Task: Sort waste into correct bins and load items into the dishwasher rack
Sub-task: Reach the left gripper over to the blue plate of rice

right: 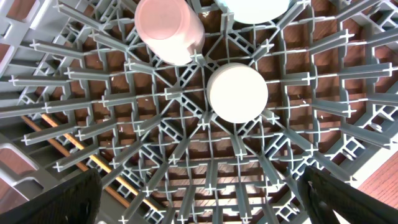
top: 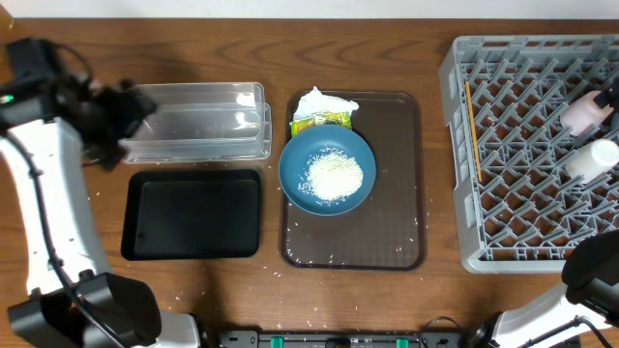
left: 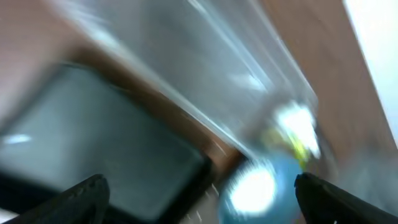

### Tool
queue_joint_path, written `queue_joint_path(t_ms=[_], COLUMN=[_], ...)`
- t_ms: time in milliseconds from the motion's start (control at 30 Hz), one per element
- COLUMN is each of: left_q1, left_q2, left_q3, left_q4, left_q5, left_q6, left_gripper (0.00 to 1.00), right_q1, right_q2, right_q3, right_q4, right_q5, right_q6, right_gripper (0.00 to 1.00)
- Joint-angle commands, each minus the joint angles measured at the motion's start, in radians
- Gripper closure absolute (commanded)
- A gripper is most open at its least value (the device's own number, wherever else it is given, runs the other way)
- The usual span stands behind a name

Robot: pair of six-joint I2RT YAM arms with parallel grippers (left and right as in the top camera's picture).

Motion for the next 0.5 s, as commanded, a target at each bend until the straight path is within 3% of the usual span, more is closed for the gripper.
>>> queue_joint_path(t_ms=[0,100,333,467], left_q1=[-0.140,-0.279,-0.645,-0.789], left_q2=[-0.014,-0.013,0.028,0.100], left_q3=[-0.013,-0.013,-0.013,-0.013], left_q4=[0.008,0.039,0.154,0.210], left_q5=[0.225,0.171,-0.217,-0.266], left_q6=[0.185,0.220,0.208,0.208], left_gripper=[0.02,0.02,0.02,0.02], right_q1=[-0.007,-0.006,-0.006,-0.006], right_q2=[0.002,0.002,0.002,0.002], right_q3=[0.004,0.004,0.004,0.004], right_q4=[-0.001,-0.001,-0.001,-0.001], right_q5=[-0.004,-0.003,-0.003,-0.003], right_q6=[0.013,0.013,0.013,0.013], right_gripper=[0.01,0.01,0.01,0.01])
